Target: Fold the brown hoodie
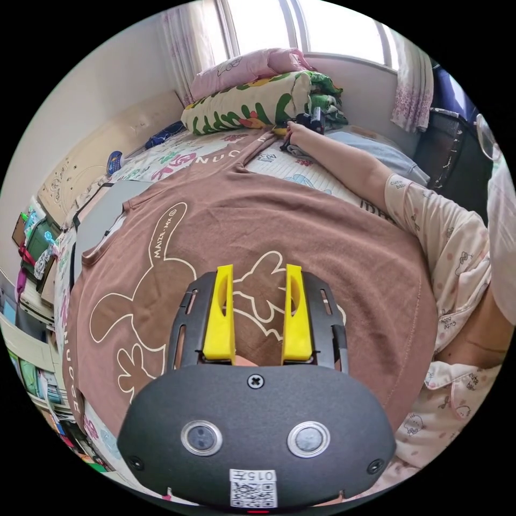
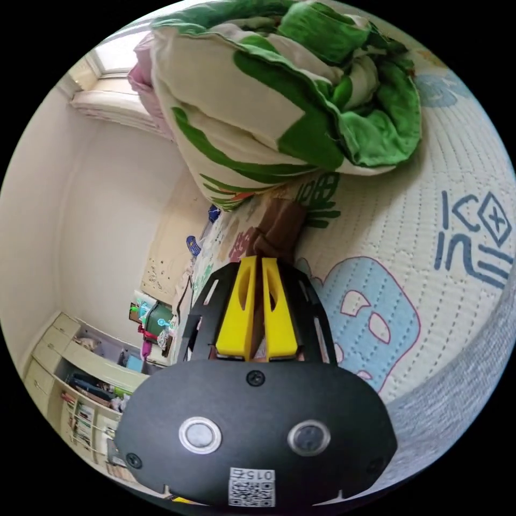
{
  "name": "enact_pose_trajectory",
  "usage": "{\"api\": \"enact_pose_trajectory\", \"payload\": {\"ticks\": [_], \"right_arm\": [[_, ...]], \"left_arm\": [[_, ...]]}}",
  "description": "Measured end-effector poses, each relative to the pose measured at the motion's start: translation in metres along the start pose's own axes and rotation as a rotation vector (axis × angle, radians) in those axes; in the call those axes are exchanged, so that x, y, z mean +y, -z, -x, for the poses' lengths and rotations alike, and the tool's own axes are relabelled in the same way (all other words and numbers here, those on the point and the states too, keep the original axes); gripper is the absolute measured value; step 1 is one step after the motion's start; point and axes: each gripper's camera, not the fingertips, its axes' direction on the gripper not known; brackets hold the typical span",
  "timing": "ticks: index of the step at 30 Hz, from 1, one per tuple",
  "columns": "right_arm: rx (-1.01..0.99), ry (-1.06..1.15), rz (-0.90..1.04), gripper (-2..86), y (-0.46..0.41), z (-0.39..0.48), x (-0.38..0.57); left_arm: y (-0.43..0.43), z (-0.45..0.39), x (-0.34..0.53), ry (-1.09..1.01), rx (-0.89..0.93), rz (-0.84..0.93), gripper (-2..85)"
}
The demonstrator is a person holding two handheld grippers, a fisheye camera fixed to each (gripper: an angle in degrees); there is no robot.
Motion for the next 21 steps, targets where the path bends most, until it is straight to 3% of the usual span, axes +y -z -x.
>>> {"api": "enact_pose_trajectory", "payload": {"ticks": [4,7,10,15,18,21], "right_arm": [[-0.023,0.186,-0.122,0.6,0.022,0.043,0.049],[-0.076,0.449,-0.121,0.4,0.03,0.109,0.12],[-0.194,0.744,0.008,0.3,0.031,0.169,0.224],[-0.482,1.119,0.447,0.0,0.056,0.195,0.416],[-0.497,1.338,0.656,-0.4,0.069,0.181,0.505],[-0.435,1.476,0.698,-0.6,0.073,0.15,0.561]], "left_arm": [[0.022,0.015,-0.013,-0.019,-0.013,-0.005,12.9],[0.044,0.036,-0.025,-0.013,-0.013,-0.01,12.5],[0.081,0.073,-0.032,0.071,0.002,-0.112,10.9],[0.151,0.196,-0.015,0.455,0.289,-0.388,14.0],[0.143,0.275,0.002,0.698,0.488,-0.394,15.0],[0.121,0.332,0.022,0.905,0.675,-0.399,13.8]]}}
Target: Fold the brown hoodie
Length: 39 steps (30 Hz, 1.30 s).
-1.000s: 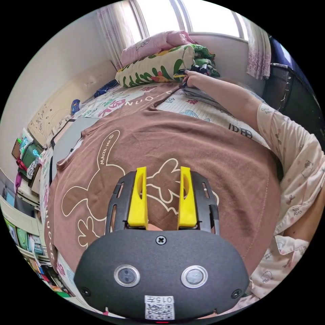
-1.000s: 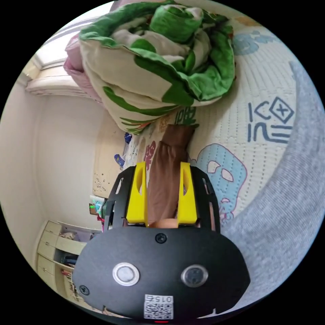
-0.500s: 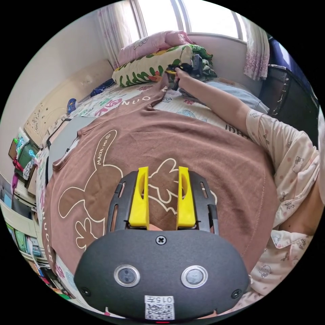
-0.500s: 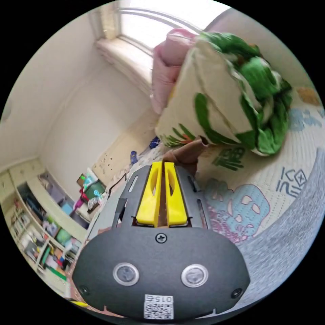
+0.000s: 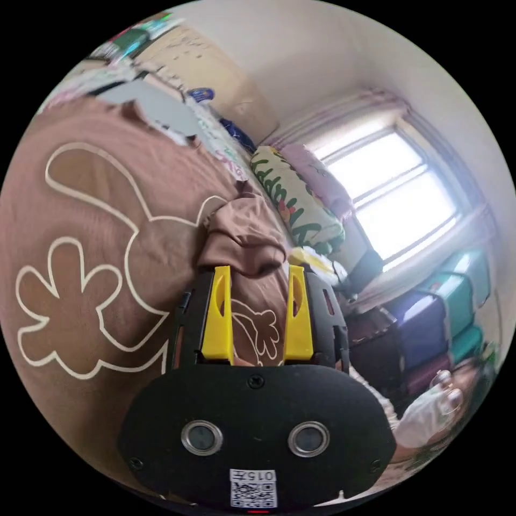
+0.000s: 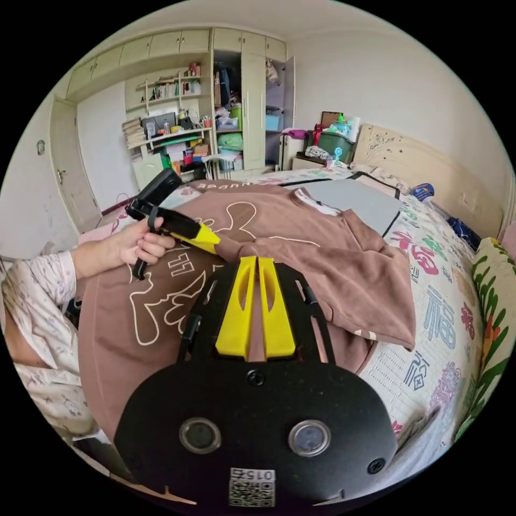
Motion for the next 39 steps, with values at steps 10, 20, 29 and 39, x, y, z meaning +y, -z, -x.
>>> {"api": "enact_pose_trajectory", "payload": {"ticks": [10,20,29,39], "right_arm": [[-0.135,-0.02,-0.014,-0.2,-0.056,0.005,0.104],[-0.2,-0.007,0.044,0.5,-0.111,0.001,0.181],[-0.061,0.091,0.066,7.2,-0.147,0.029,0.242],[0.281,0.422,0.093,7.7,-0.214,0.141,0.289]], "left_arm": [[0.024,-0.029,-0.07,0.005,0.043,0.011,12.5],[0.048,-0.078,-0.101,-0.006,0.008,-0.107,9.2],[0.03,-0.113,-0.121,-0.007,-0.032,-0.055,9.0],[0.007,-0.142,-0.128,-0.009,-0.028,-0.033,8.3]]}}
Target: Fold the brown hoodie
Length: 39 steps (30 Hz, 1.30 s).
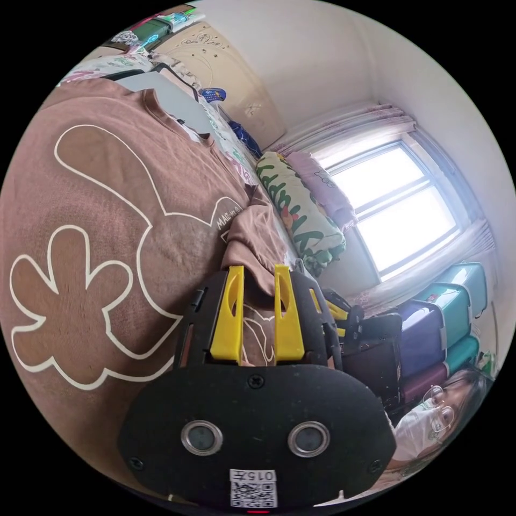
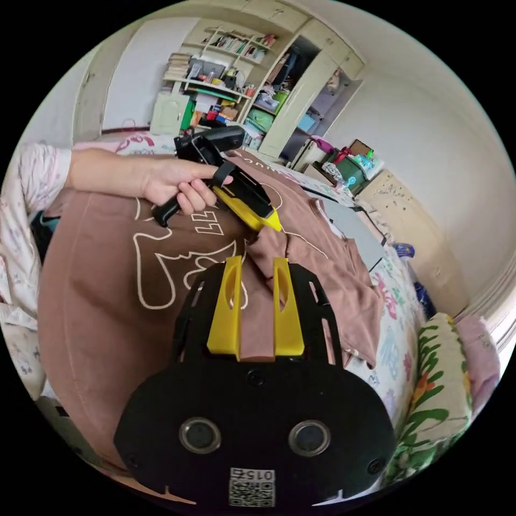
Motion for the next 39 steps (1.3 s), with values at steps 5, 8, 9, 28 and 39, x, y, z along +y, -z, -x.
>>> {"api": "enact_pose_trajectory", "payload": {"ticks": [5,8,9,28,39], "right_arm": [[-0.01,0.077,0.133,2.9,-0.034,0.019,0.011],[0.021,0.121,0.103,2.0,-0.034,0.029,0.046],[0.023,0.122,0.11,1.8,-0.035,0.027,0.051],[-0.045,-0.224,-0.119,2.1,0.011,-0.069,0.117],[-0.17,-0.255,-0.175,2.3,0.034,-0.123,0.138]], "left_arm": [[0.004,-0.014,0.009,0.012,-0.053,-0.081,2.6],[0.0,-0.03,0.013,-0.034,-0.06,-0.085,0.0],[-0.003,-0.034,0.014,-0.039,-0.073,-0.082,-0.1],[-0.036,-0.04,0.055,0.11,0.123,-0.039,15.8],[-0.081,-0.055,0.088,0.127,0.238,0.074,16.3]]}}
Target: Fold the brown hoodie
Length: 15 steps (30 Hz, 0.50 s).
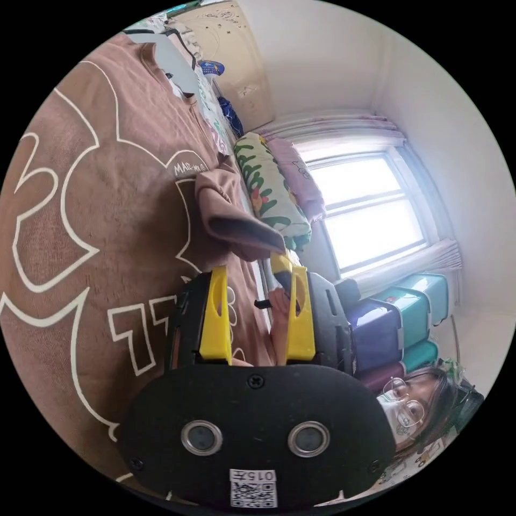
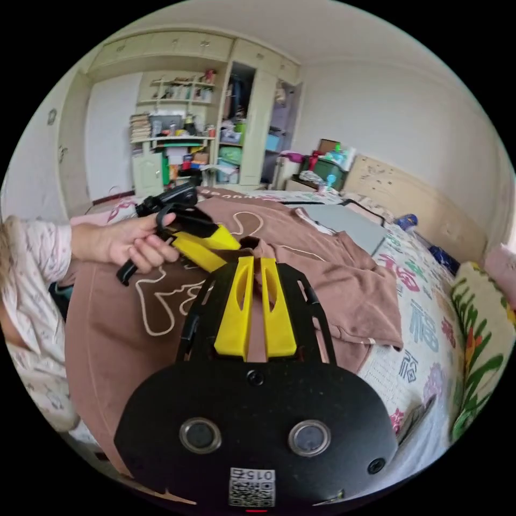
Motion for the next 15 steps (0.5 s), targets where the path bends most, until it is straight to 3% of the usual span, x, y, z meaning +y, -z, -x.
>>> {"api": "enact_pose_trajectory", "payload": {"ticks": [7,11,15], "right_arm": [[-0.014,0.233,0.204,3.4,-0.022,0.034,-0.013],[-0.038,0.21,0.171,4.6,-0.01,0.015,-0.021],[-0.087,0.14,0.033,6.2,0.033,-0.034,-0.026]], "left_arm": [[-0.005,0.014,0.02,0.042,-0.02,-0.077,13.5],[-0.025,0.012,0.035,0.009,-0.081,-0.053,1.5],[-0.027,-0.025,0.057,-0.139,-0.14,-0.119,0.0]]}}
